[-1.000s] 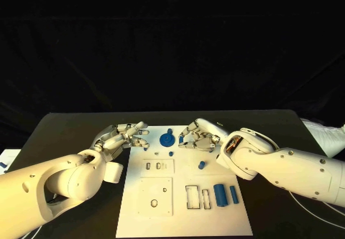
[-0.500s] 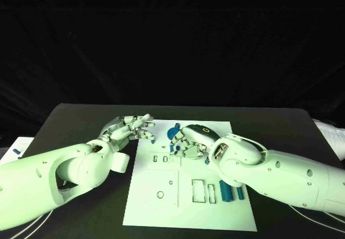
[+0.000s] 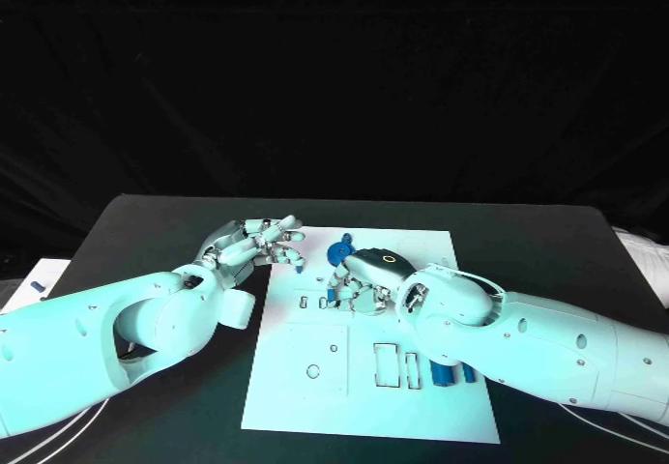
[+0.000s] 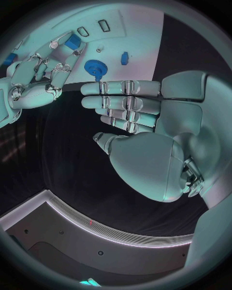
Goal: Assemble the parts on the task board
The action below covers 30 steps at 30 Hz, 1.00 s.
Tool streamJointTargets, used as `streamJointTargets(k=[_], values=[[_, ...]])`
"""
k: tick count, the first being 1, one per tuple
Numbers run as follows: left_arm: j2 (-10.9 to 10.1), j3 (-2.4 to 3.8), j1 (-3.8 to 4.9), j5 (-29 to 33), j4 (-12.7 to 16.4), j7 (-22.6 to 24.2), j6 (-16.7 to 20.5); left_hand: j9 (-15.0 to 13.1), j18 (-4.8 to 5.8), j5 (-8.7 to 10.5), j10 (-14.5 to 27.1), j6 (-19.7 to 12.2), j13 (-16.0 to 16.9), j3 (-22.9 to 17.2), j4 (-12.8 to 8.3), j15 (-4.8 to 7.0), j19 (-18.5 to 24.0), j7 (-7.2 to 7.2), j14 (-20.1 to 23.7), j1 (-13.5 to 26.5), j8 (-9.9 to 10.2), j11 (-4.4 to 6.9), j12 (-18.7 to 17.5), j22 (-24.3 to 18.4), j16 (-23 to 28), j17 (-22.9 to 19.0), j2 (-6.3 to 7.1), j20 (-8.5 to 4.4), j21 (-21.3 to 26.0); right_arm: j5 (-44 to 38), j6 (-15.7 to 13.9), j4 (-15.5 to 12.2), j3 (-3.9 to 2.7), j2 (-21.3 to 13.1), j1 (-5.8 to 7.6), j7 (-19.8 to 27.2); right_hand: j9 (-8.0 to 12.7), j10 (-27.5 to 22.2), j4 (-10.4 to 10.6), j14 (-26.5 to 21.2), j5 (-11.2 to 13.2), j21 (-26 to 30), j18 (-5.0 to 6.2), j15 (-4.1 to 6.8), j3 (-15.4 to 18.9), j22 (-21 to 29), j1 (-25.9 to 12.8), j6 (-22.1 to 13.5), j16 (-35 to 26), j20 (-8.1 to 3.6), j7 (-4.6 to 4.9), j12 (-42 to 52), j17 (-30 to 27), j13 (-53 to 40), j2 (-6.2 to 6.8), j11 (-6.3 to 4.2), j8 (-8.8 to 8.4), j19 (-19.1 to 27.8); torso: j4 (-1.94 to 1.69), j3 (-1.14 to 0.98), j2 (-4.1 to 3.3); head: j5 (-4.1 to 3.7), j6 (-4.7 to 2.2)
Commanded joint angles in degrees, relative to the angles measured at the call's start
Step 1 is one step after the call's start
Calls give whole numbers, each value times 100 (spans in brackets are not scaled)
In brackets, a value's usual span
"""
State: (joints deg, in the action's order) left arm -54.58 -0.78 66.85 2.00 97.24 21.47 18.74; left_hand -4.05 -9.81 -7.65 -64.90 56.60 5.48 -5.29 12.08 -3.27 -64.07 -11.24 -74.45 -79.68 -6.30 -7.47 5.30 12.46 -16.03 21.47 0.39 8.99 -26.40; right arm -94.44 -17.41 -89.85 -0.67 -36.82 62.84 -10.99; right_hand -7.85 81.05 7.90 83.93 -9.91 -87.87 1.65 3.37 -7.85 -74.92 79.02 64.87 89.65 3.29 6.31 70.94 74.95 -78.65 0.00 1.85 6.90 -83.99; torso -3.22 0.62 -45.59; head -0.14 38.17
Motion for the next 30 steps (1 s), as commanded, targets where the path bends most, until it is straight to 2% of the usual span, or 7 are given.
streamJointTargets(k=[1, 7, 21, 30], values=[[10, 2, 1, 21, 15, 27, -112, 2, -48, 26, 25, -14, 5, -3, -20, -14, 26, -34, 40, -61, 32, -14, -29, 9, -5, 6, 0, 25, -38, -165, 279, 10, 6, 30, -7, -141, -3, 131, -2, 583, -25, 7, -62, 8, -14, -1098, -1, 119, -18, -35, -155, -17, 1403, 105, -54, -161, 76, -315, 12, -5, -1, 33, 20], [10, 2, 1, 21, 14, 20, -119, 2, -48, 26, 25, -14, 5, -3, -20, -14, 26, -34, 40, -61, 32, -14, -29, 9, -5, 6, 0, 25, -38, -196, 362, 9, 12, 41, -11, -215, -3, 131, -2, 583, -25, 7, -62, 8, -14, -1098, -1, 119, -18, -35, -155, -17, 1403, 105, -54, -161, 76, -315, 4, 3, 4, 16, 31], [5, 2, 1, 21, 18, 14, -125, 2, -48, 26, 25, -14, 5, -3, -20, -14, 26, -34, 40, -61, 32, -14, -29, 9, -5, 6, 0, 25, -38, -327, 648, -15, 17, -5, -18, -402, 12, 88, -16, 572, -96, 37, -50, -21, 15, -1047, -37, 45, -43, -10, -115, -90, 1354, 138, 42, -129, 26, -279, -2, 4, 1, 17, 37], [5, 1, 1, 21, 16, 16, -127, 2, -48, 26, 25, -14, 5, -3, -20, -14, 26, -34, 40, -61, 32, -14, -29, 9, -5, 6, 0, 25, -38, -364, 808, -90, 20, -45, -25, -462, 14, 81, -20, 571, -109, 40, -48, -26, 20, -1042, -41, 36, -45, -5, -109, -101, 1352, 143, 61, -124, 19, -275, 7, 2, 2, 29, 44]])
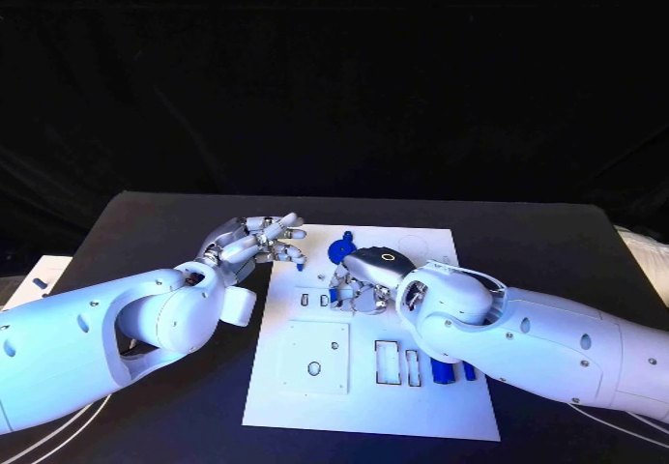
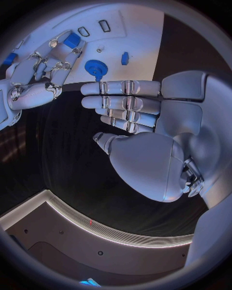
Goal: Assemble the parts on the task board
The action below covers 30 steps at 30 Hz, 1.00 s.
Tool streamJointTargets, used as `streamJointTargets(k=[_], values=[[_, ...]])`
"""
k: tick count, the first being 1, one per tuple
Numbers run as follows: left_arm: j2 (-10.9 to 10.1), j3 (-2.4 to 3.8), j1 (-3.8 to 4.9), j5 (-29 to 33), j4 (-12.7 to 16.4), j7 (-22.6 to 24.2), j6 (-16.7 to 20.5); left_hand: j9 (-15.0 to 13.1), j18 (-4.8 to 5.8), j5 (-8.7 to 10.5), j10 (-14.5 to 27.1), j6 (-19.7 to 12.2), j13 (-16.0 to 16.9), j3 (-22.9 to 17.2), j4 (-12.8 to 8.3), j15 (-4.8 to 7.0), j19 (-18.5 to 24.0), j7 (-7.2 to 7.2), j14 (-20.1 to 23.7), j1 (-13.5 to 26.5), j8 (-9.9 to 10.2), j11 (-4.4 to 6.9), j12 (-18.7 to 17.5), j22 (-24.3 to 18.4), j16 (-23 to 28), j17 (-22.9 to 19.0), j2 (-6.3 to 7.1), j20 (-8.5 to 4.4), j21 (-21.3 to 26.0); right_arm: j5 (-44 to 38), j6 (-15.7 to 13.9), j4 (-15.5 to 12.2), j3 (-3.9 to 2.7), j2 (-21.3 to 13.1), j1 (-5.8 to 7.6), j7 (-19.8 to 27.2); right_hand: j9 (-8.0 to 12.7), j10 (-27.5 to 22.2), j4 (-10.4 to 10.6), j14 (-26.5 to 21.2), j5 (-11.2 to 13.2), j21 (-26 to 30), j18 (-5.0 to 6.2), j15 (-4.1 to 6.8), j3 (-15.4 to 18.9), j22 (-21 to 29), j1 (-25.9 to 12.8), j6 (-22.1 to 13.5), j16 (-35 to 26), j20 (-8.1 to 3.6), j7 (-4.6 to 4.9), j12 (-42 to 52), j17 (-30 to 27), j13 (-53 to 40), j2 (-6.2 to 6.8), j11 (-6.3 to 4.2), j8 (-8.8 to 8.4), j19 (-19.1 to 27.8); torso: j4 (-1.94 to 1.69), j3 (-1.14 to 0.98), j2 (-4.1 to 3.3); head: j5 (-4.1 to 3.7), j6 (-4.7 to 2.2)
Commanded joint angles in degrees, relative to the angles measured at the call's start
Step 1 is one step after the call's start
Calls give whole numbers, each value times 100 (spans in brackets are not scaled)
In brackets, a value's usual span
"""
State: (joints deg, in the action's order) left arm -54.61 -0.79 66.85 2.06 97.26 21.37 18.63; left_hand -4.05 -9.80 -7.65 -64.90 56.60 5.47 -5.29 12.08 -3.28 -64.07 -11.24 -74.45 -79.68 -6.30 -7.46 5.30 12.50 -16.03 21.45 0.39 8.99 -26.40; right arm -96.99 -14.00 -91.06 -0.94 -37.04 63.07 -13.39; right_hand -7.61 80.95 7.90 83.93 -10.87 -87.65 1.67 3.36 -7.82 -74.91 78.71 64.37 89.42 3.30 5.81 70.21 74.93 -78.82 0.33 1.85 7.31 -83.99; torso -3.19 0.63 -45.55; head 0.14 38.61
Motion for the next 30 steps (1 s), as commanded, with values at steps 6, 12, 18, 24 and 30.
streamJointTargets(k=[6, 12, 18, 24, 30], values=[[7, 2, 1, 15, 12, 25, -117, 3, -49, 26, 25, -14, 7, -3, -20, -14, 26, -34, 39, -61, 32, -14, -29, 5, -5, 7, 0, 25, -38, -149, 505, 13, 50, -44, -50, -307, -6, 77, -6, 569, -9, 25, -48, -36, 38, -1032, -49, 76, -27, 4, -46, -55, 1344, 174, 62, -111, -33, -268, 1, 0, -2, 0, 3], [9, 1, 1, 15, 8, 22, -119, 3, -49, 26, 25, -14, 7, -3, -20, -14, 26, -34, 39, -61, 32, -14, -29, 5, -5, 7, 0, 25, -38, -195, 463, -7, 52, -41, -53, -436, 43, -86, 96, 560, 68, 67, -31, -96, 145, -962, -228, -118, -49, 47, 47, -387, 1306, 371, 197, -36, -159, -219, 0, 2, -1, -3, -3], [11, 1, 0, 15, 5, 23, -118, 3, -49, 26, 25, -14, 7, -3, -20, -14, 26, -34, 39, -61, 32, -14, -29, 5, -5, 7, 0, 25, -38, -245, 430, -28, 54, -36, -57, -547, 90, -217, 207, 549, 195, 115, -12, -163, 252, -886, -363, -321, -74, 111, 128, -630, 1261, 519, 307, 40, -285, -166, 1, 1, 0, -4, -4], [12, 0, 0, 15, 2, 28, -116, 3, -49, 26, 25, -14, 7, -3, -20, -14, 26, -34, 39, -61, 32, -14, -29, 5, -5, 7, 0, 25, -38, -289, 369, -57, 55, -41, -65, -616, 106, -303, 250, 545, 245, 139, -3, -189, 298, -849, -387, -403, -84, 141, 155, -771, 1246, 610, 358, 68, -324, -141, 1, 2, -1, -6, -8], [12, -1, -1, 15, 0, 27, -115, 3, -49, 26, 25, -14, 7, -3, -20, -14, 26, -34, 39, -61, 32, -14, -29, 5, -5, 7, 0, 25, -38, -318, 253, -88, 55, -46, -73, -630, 109, -315, 265, 541, 255, 144, -1, -195, 317, -842, -396, -418, -93, 148, 160, -785, 1232, 621, 382, 74, -328, -136, 2, 1, -2, -2, -9]])
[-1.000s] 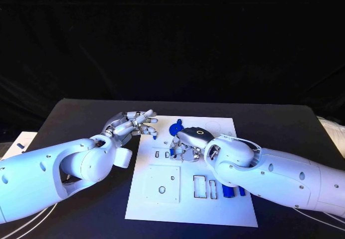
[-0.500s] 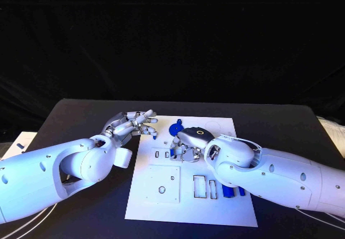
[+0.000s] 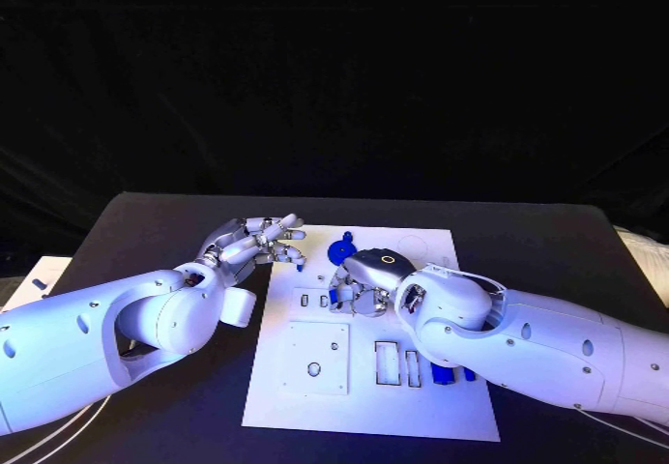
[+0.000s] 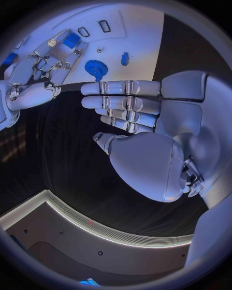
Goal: Assemble the parts on the task board
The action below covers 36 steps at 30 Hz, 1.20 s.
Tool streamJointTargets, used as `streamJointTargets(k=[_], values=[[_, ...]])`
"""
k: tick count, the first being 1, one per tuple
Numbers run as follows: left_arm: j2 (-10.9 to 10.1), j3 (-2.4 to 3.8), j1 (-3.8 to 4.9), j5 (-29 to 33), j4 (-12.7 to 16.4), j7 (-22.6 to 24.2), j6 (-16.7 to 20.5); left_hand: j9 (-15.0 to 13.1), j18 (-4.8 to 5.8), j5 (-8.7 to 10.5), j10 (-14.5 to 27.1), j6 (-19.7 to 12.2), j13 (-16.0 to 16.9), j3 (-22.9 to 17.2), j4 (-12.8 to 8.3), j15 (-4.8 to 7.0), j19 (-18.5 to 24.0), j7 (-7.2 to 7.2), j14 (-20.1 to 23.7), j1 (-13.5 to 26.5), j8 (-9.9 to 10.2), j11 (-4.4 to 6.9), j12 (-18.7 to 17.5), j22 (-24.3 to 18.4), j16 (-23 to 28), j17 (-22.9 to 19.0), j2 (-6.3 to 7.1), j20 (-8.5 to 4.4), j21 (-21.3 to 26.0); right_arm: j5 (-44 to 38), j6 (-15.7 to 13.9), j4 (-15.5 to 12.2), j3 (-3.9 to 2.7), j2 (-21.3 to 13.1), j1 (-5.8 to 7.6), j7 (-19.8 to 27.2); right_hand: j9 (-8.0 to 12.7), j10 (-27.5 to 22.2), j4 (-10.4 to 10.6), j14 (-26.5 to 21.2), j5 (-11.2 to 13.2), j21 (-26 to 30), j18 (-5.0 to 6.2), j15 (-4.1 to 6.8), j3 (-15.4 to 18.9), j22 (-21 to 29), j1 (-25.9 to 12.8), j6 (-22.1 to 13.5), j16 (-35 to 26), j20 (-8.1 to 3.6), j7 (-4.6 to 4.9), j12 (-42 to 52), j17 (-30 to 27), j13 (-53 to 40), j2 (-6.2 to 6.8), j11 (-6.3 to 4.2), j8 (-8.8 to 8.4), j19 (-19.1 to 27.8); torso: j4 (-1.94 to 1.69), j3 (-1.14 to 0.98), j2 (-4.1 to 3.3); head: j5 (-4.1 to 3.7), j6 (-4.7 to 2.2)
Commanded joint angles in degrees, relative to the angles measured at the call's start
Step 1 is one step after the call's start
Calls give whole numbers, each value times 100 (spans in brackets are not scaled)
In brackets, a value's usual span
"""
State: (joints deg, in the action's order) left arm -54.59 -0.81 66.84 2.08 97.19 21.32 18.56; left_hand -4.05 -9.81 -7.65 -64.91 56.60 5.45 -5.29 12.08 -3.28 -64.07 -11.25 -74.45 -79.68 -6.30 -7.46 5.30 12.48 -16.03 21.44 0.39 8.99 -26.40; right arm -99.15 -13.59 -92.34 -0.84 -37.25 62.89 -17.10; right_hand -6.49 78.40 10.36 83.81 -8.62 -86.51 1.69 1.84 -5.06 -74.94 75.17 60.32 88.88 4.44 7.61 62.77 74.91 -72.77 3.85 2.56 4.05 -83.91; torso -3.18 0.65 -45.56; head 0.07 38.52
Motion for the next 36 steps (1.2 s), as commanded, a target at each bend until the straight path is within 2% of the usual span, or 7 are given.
streamJointTargets(k=[1, 15, 21, 28, 31, 34, 36], values=[[10, 2, 0, 12, 7, 32, -108, 3, -49, 26, 25, -14, 8, -3, -21, -14, 26, -34, 39, -61, 32, -14, -29, 6, -5, 9, 0, 25, -38, -104, 174, 33, 46, -27, -55, -256, -3, -63, 24, 553, 33, 31, -2, -45, 48, -837, -45, -17, -39, 37, -18, -43, 1232, 17, 39, 4, -3, -144, 1, 0, -1, 5, -2], [11, -1, -4, -8, -20, -25, -91, 2, -49, 27, 27, -17, 11, 3, -27, -15, 33, -35, 45, -59, 41, -17, -42, 15, -5, 39, -4, 27, -45, 71, -1290, -274, 24, -234, -125, 340, 23, -62, 482, 536, -42, 78, 12, -97, 520, -777, -211, -224, -84, 92, 41, 88, 1162, -29, 382, 64, -21, -108, 0, -8, 0, 13, -8], [-15, -1, -4, -686, -61, -620, -3, -50, -88, 29, -741, 321, 170, 45, 23, 261, -428, 214, -756, 36, -54, 270, 231, 256, -555, 512, 11, -184, -476, 1179, -1242, -483, -99, -570, -44, 1583, 116, -200, 640, 520, 61, 318, 99, -207, 912, -411, -164, -705, -118, 184, 187, 59, 1121, 4, 357, 199, -37, 151, 9, -6, 9, 30, -19], [38, 0, 0, -1826, -175, -2176, -96, -127, 290, 24, -1394, 563, 701, 59, 149, 542, -1460, 445, -1377, 158, -71, 513, 764, 3236, -5263, 4801, 74, -516, -3241, 2594, -680, -756, -171, -1187, 342, 2175, 106, -327, 602, 483, 163, 475, 153, -225, 1041, -190, 16, -717, -209, 216, 200, -2, 990, 74, 149, 215, -14, 299, 30, -37, 68, 61, -16], [81, 2, 7, -2210, -253, -2686, -212, -181, 411, 34, -1457, 547, 1119, 109, 157, 561, -1603, 461, -1410, 204, -149, 569, 1239, 4194, -6269, 5758, 114, -544, -4014, 2965, -654, -758, -186, -1370, 498, 2201, 87, -298, 570, 483, 88, 471, 151, -213, 1029, -202, 125, -652, -214, 207, 179, 60, 988, 51, 39, 195, 14, 283, 35, -53, 98, 72, -10], [133, 15, 41, -2760, -346, -3414, -525, -318, 527, 42, -1227, 509, 2047, 246, 338, 606, -1721, 537, -1491, 450, -394, 603, 2288, 5102, -7081, 6542, 108, -550, -4732, 3424, -656, -709, -197, -1597, 669, 2205, 67, -275, 521, 480, -29, 466, 147, -189, 1027, -215, 250, -584, -230, 186, 153, 100, 970, 49, -79, 169, 35, 263, 54, -66, 148, 85, 24], [172, 26, 94, -3185, -391, -3907, -833, -461, 573, 34, -1118, 474, 3509, 334, 431, 622, -1763, 560, -1545, 627, -634, 609, 3794, 5524, -7357, 6816, 11, -546, -5046, 3611, -677, -666, -200, -1723, 739, 2202, 60, -266, 500, 477, -110, 464, 145, -179, 1038, -221, 298, -562, -241, 176, 143, 116, 957, 50, -120, 158, 38, 254, 63, -76, 173, 87, 34]])
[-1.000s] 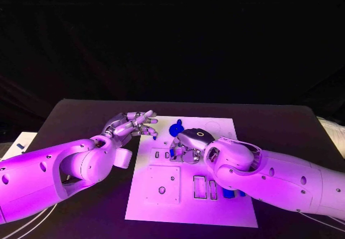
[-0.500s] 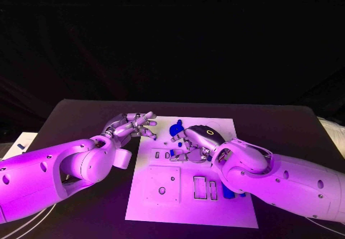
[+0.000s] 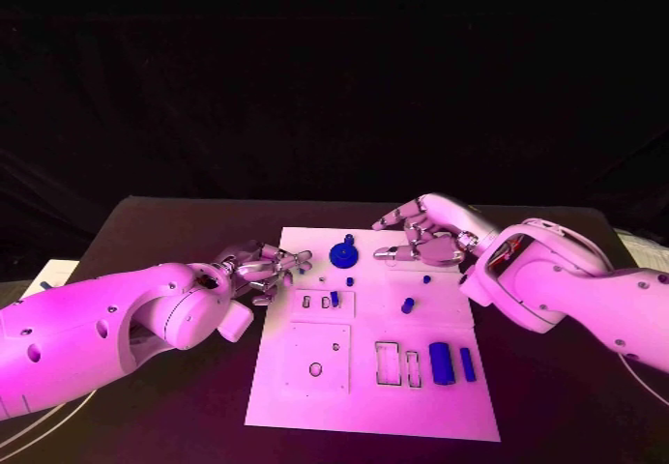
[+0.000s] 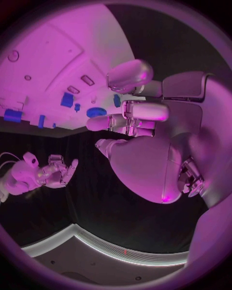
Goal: Assemble the parts on the task board
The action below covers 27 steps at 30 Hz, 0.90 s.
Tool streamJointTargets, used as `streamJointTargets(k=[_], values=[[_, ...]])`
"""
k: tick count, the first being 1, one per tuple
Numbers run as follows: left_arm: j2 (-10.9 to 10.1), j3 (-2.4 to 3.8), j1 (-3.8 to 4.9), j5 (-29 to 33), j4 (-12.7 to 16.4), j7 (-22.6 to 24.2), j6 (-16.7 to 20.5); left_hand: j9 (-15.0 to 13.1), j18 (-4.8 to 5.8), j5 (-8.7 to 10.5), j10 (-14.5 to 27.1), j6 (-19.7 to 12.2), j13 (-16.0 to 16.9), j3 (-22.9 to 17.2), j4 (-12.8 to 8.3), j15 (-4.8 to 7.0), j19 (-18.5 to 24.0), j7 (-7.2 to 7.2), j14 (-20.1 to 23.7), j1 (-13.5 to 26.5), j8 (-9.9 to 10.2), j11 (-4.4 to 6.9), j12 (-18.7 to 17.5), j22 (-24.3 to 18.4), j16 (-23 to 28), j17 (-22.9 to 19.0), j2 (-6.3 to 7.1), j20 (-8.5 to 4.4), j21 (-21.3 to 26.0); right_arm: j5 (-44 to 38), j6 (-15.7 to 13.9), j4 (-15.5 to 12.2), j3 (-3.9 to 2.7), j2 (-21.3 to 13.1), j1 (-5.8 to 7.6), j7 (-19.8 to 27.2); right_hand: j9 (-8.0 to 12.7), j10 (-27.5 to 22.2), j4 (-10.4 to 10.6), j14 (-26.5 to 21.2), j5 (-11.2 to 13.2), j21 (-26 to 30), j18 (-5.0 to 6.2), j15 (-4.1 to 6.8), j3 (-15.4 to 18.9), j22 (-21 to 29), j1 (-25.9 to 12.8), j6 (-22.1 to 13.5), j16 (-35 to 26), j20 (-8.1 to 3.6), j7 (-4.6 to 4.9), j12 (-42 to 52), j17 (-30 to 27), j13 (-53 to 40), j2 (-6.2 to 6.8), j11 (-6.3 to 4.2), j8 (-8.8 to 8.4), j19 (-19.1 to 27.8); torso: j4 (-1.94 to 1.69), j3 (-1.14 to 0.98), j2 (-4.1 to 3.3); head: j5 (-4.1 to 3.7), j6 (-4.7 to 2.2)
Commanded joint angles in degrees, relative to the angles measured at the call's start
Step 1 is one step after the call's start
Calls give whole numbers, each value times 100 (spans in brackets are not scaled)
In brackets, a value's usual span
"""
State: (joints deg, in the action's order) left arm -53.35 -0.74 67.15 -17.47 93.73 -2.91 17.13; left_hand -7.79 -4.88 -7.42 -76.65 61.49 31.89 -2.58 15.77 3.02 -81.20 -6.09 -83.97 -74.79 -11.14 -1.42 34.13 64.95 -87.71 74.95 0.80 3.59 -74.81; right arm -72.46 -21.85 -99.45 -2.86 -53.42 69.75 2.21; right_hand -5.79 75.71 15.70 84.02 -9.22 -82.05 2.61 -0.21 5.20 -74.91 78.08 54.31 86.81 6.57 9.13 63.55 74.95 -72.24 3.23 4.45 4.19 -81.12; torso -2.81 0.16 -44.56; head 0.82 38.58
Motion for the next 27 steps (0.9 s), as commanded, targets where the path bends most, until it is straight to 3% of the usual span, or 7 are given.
streamJointTargets(k=[1, 5, 9, 13, 17, 20, 27], values=[[73, 23, 103, -1470, -68, -1712, -851, -175, 110, 3, 51, -41, 1483, 173, 61, 16, -84, 76, -602, 351, -285, 38, 1554, 461, -226, 1501, -91, 11, -336, 1012, 139, 68, 1, -158, 78, 267, -13, 10, -39, 455, -75, 16, 51, 29, 20, -228, 19, 51, -38, -41, -13, 49, 949, -5, -72, -34, 28, -29, 32, -36, 88, 22, 35], [217, 31, 299, -2499, -151, -2485, -1355, -544, 184, 67, -31, 2, 2667, 500, 53, 53, -244, 187, -603, 716, -794, 116, 2750, 1003, -229, 1505, -185, -68, -685, 1169, 112, 136, -1, -303, 134, 246, -21, 15, -47, 450, -105, 16, 51, 36, 33, -230, 38, 81, -54, -47, -23, 55, 926, -2, -91, -42, 39, -33, 43, -63, 131, 58, 68], [400, 34, 477, -3230, -222, -2956, -1654, -1081, 265, 159, -146, -94, 3300, 770, 88, 128, -404, 285, -603, 814, -1394, 217, 3371, 1445, -229, 1505, -337, -124, -947, 1211, 124, 169, -2, -351, 153, 204, -26, 4, -51, 442, -120, 28, 55, 41, 43, -212, 48, 99, -76, -51, -29, 32, 894, 19, -104, -48, 46, -23, 48, -81, 158, 66, 95], [672, 36, 648, -3635, -326, -3299, -1829, -1662, 324, 183, -228, -341, 3596, 1033, 87, 149, -530, 353, -603, 799, -1910, 256, 3647, 1759, -229, 1505, -410, -174, -1120, 1130, 173, 208, -1, -353, 161, 115, -28, -33, -50, 427, -126, 69, 70, 43, 57, -149, 46, 104, -114, -54, -31, -33, 839, 66, -103, -50, 47, 18, 56, -95, 184, 88, 109], [924, 35, 734, -3748, -456, -3522, -2004, -1923, 350, 228, -270, -458, 3711, 1177, 92, 168, -587, 359, -603, 828, -2107, 287, 3746, 1887, -229, 1505, -441, -186, -1189, 1083, 196, 247, 0, -333, 164, 40, -29, -41, -47, 424, -129, 76, 72, 45, 70, -139, 42, 108, -121, -56, -32, -48, 829, 78, -101, -51, 47, 24, 63, -99, 193, 88, 124], [1102, 34, 772, -3815, -578, -3683, -2178, -2093, 364, 381, -286, -537, 3762, 1300, 99, 169, -616, 364, -603, 906, -2216, 295, 3787, 1954, -229, 1505, -486, -194, -1224, 1063, 208, 271, 1, -318, 164, -2, -30, -49, -44, 421, -132, 85, 75, 47, 83, -127, 37, 112, -131, -58, -34, -62, 817, 90, -99, -53, 48, 31, 57, -97, 193, 83, 128], [1527, 25, 809, -3943, -908, -3877, -2468, -2208, 376, 440, -309, -585, 3819, 1412, 98, 175, -642, 370, -603, 984, -2282, 296, 3834, 2014, -229, 1505, -504, -195, -1254, 1006, 230, 307, 4, -290, 164, -94, -34, -72, -41, 412, -153, 110, 83, 52, 112, -92, 32, 123, -156, -63, -39, -104, 785, 125, -96, -57, 49, 52, 50, -92, 182, 90, 130]])
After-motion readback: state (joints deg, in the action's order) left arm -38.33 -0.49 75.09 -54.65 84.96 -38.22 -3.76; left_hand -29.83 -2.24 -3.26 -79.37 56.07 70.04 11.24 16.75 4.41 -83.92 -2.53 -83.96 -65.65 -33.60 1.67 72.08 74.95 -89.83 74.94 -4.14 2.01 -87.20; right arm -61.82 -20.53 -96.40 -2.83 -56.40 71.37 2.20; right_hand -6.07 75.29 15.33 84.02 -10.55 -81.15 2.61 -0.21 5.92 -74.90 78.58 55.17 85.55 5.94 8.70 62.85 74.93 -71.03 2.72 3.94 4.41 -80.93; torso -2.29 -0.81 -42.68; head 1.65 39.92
